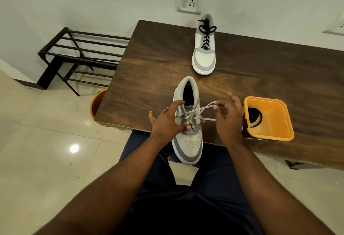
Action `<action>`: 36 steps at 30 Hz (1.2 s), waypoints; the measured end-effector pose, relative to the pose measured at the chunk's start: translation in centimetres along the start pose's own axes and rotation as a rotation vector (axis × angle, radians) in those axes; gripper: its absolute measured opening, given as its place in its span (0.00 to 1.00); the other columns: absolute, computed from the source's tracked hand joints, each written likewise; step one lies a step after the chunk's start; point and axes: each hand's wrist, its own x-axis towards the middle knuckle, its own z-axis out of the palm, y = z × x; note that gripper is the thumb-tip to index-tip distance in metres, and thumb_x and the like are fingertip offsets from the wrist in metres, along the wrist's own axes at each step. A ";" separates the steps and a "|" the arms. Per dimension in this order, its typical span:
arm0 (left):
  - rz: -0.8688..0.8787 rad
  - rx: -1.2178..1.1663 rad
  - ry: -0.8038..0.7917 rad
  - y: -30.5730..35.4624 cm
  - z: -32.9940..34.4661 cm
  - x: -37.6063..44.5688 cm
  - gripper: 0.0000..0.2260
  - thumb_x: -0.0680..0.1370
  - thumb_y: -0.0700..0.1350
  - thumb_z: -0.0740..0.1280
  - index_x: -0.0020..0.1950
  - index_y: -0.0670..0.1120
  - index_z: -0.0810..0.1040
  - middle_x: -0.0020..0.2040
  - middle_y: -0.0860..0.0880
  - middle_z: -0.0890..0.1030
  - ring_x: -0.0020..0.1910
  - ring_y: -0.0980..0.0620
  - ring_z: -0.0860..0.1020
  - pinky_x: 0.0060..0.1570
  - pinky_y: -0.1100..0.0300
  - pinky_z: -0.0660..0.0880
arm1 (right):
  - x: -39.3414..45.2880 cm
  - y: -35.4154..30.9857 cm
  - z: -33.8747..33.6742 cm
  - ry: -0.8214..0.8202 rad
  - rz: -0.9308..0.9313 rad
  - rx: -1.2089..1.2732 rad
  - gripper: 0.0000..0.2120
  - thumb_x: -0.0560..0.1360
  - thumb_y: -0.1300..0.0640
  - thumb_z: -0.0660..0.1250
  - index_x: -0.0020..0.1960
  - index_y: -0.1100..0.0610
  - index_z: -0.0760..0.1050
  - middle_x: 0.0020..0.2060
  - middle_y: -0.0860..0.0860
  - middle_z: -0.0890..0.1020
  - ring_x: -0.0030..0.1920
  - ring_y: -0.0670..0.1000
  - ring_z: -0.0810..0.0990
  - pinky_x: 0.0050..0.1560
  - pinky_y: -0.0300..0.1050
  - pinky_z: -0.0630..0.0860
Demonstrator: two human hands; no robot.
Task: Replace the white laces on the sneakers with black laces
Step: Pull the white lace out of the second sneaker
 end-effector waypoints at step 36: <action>0.180 0.429 0.007 3.5 -0.8 1.3 0.09 0.80 0.51 0.63 0.56 0.53 0.82 0.81 0.48 0.43 0.79 0.42 0.43 0.72 0.37 0.55 | 1.5 -1.4 0.6 -0.696 -0.159 -0.259 0.29 0.72 0.58 0.71 0.71 0.46 0.69 0.62 0.48 0.79 0.57 0.49 0.79 0.55 0.40 0.72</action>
